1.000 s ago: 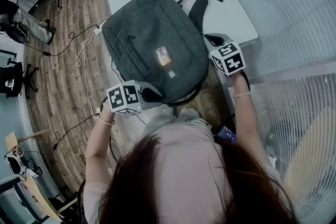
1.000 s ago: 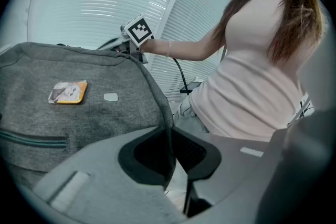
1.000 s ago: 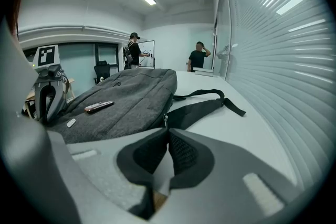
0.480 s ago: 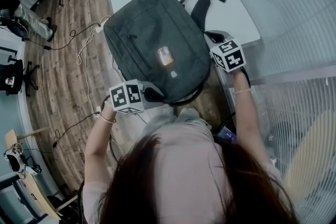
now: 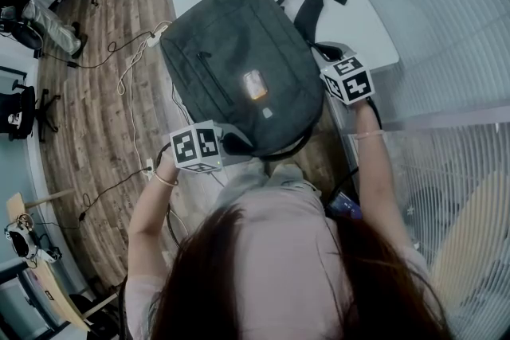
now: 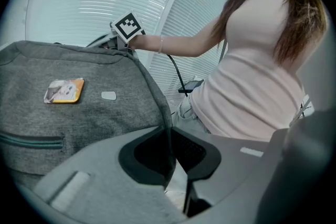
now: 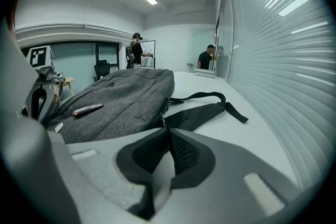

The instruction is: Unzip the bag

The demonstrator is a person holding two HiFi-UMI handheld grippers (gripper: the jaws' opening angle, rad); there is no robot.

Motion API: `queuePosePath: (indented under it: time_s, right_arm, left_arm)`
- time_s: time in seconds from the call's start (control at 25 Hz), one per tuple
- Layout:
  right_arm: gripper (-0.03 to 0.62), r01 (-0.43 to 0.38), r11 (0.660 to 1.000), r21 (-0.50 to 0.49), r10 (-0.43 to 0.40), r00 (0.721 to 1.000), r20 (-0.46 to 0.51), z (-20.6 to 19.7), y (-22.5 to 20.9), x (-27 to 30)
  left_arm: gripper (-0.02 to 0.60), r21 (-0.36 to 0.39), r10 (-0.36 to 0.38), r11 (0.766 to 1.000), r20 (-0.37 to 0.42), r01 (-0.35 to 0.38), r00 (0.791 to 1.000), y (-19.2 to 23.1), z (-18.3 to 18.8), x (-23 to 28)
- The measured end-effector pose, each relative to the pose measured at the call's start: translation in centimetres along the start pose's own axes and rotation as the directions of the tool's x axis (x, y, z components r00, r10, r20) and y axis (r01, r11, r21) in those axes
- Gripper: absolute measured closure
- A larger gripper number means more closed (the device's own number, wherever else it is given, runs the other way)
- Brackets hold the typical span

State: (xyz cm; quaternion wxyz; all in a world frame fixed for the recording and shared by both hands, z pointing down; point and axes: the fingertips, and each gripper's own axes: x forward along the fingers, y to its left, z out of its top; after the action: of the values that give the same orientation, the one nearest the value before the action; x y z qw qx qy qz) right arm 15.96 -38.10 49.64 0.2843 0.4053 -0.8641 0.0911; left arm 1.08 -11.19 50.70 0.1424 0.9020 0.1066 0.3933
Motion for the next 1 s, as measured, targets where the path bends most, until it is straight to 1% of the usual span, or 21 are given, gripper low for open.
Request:
queuePosePath:
  time_s: [0.56, 0.72, 1.0]
  right_arm:
    - [0.56, 0.014, 1.0, -0.004, -0.014, 1.0, 0.008, 0.2, -0.9, 0.9]
    - [0.553, 0.017, 0.999, 0.034, -0.017, 1.0, 0.012, 0.1, -1.0, 0.9]
    - [0.548, 0.041, 0.993, 0.112, -0.04, 0.999, -0.015, -1.3, -1.4, 0.4]
  left_arm:
    - [0.532, -0.005, 0.013, 1.0, 0.001, -0.013, 1.0, 0.4, 0.3, 0.8]
    - [0.532, -0.001, 0.034, 0.999, 0.007, -0.034, 0.999, 0.3, 0.2, 0.8]
    - [0.52, -0.006, 0.055, 0.998, 0.02, -0.055, 0.998, 0.3, 0.2, 0.9]
